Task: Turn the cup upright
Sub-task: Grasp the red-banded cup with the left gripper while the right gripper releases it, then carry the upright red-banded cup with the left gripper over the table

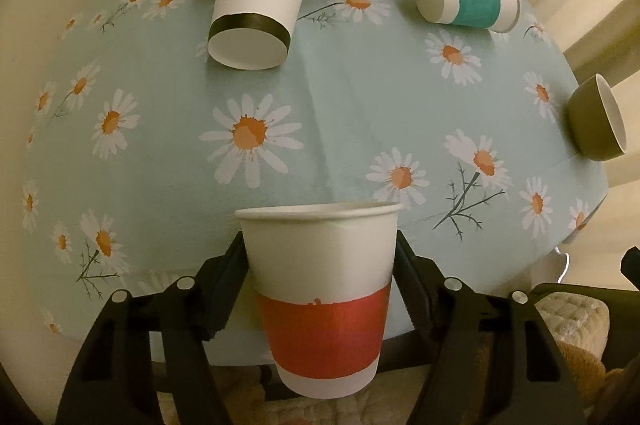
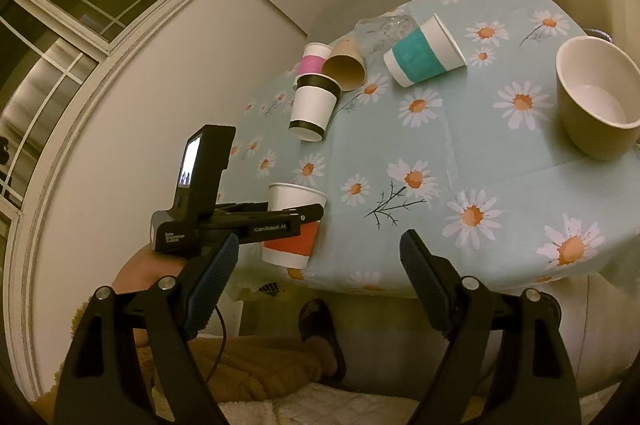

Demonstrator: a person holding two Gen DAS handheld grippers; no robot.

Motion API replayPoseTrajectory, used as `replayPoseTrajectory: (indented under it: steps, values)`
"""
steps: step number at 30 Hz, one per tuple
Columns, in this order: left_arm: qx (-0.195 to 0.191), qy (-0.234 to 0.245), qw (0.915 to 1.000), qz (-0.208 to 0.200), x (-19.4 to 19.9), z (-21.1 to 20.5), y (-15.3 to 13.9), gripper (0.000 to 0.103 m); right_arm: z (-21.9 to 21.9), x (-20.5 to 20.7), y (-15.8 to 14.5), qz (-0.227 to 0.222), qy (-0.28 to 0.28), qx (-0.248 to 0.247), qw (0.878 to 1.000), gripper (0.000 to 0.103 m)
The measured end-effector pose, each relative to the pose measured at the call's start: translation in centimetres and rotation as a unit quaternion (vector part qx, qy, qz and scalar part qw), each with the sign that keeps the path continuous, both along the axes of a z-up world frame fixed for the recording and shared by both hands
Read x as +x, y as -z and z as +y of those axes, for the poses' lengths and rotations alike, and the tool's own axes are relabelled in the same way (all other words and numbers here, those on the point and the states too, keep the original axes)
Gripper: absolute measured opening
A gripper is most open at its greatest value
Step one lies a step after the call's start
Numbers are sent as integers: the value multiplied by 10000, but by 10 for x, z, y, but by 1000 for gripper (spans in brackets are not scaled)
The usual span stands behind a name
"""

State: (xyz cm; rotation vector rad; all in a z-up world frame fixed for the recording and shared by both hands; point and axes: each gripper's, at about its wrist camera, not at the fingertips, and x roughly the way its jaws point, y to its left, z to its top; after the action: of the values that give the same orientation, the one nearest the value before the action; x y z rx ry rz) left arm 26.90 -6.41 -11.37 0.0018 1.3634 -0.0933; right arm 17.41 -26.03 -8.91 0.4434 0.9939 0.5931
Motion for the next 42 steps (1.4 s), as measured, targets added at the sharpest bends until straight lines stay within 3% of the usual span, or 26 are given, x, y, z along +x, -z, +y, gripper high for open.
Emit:
replayPoseTrajectory:
  steps: [15, 22, 29, 35, 42]
  values:
    - [-82, -27, 9996, -263, -10, 4, -8, 65, 1, 0, 1, -11, -22, -61, 10000, 82]
    - [129, 212, 9900, -1388, -31, -6, -47, 65, 1, 0, 1, -11, -23, -28, 10000, 82]
    - [14, 121, 9652, -2612, -56, -11, -77, 65, 1, 2, 4, 47, 26, -75, 10000, 82]
    - [-144, -211, 9350, -3537, -73, -5, -88, 65, -1, 4, 7, 88, 74, -91, 9999, 82]
    - [-322, -419, 8913, -4502, -93, -8, -78, 65, 1, 6, 10, 132, 55, -167, 9998, 82]
